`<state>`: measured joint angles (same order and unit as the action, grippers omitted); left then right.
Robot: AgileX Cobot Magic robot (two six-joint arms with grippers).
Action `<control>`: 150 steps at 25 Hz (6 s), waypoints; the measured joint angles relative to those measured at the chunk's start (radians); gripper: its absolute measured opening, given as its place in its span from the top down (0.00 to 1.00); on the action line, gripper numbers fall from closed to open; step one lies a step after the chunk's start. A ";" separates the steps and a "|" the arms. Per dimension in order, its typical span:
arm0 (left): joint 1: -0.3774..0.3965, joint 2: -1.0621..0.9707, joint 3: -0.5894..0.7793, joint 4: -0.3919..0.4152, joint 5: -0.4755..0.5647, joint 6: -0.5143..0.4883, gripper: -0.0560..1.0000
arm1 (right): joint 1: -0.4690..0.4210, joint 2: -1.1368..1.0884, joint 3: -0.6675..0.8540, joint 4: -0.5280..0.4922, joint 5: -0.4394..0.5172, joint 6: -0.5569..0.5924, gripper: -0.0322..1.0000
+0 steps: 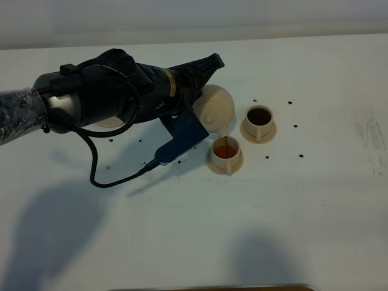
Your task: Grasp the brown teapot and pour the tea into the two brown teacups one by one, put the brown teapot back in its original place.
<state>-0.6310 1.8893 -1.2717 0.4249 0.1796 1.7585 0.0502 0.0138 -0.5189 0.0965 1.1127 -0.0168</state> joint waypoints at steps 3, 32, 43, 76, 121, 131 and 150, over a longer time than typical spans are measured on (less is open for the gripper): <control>0.000 0.006 0.000 0.003 -0.010 0.000 0.79 | 0.000 0.000 0.000 0.000 0.000 0.000 0.55; 0.000 0.015 0.000 0.030 -0.038 0.000 0.79 | 0.000 0.000 0.000 0.000 0.000 0.000 0.55; 0.000 0.015 0.000 0.031 -0.045 0.023 0.79 | 0.000 0.000 0.000 0.000 0.000 0.000 0.55; -0.008 -0.004 0.051 0.032 -0.086 0.074 0.79 | 0.000 0.000 0.000 0.000 0.000 0.000 0.55; -0.008 -0.005 0.087 0.107 -0.202 0.177 0.79 | 0.000 0.000 0.000 0.000 0.000 0.000 0.55; -0.008 -0.009 0.088 0.127 -0.216 0.177 0.79 | 0.000 0.000 0.000 0.000 0.000 0.000 0.55; -0.008 -0.009 0.088 0.135 -0.216 0.177 0.79 | 0.000 0.000 0.000 0.000 0.000 0.000 0.55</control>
<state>-0.6393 1.8807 -1.1834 0.5596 -0.0368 1.9357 0.0502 0.0138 -0.5189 0.0965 1.1127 -0.0168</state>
